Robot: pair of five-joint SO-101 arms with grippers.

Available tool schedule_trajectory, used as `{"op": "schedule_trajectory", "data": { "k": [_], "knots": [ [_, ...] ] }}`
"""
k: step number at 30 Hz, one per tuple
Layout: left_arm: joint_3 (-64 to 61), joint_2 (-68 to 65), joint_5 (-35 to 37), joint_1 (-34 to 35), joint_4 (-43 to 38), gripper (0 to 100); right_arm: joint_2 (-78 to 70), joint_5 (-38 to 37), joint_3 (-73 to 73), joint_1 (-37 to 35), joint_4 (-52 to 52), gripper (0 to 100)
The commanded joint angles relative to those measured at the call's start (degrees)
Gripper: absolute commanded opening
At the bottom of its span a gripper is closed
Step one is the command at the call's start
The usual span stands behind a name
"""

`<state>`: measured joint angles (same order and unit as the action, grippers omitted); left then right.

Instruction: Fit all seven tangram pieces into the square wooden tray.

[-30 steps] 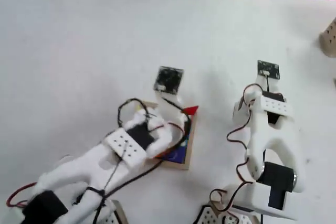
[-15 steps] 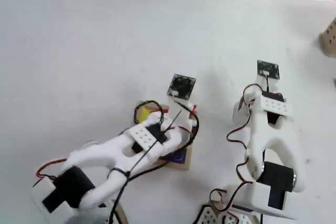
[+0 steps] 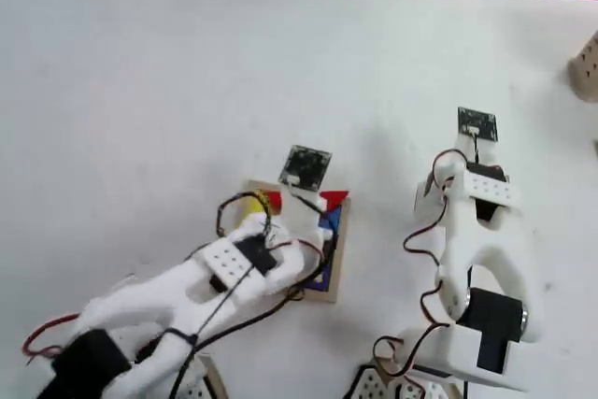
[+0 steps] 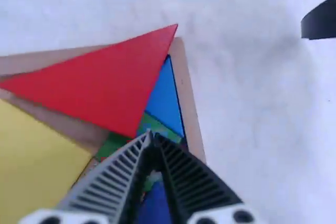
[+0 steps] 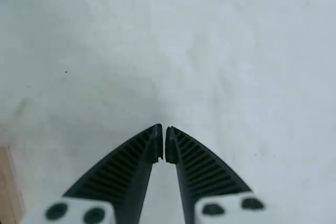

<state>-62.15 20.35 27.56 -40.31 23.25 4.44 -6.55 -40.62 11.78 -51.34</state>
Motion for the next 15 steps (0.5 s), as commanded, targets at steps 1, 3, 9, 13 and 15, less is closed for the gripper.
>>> {"op": "schedule_trajectory", "data": {
  "k": [1,3,9,13,15],
  "knots": [
    [0.26,6.99,-0.26,2.86,1.32,2,0.22,0.53,1.14,-0.57,0.48,2.2],
    [0.97,8.13,-0.18,4.09,1.23,2,0.22,0.53,1.14,-0.57,0.48,2.2],
    [9.14,4.18,0.18,3.74,0.97,2,0.13,0.53,1.14,-0.57,0.48,2.0],
    [16.35,-6.11,0.18,4.26,0.88,2,0.13,0.53,1.14,-0.57,0.48,2.0],
    [19.69,-12.44,0.09,4.97,0.88,2,0.13,0.53,1.14,-0.57,0.48,2.0]
  ]
}}
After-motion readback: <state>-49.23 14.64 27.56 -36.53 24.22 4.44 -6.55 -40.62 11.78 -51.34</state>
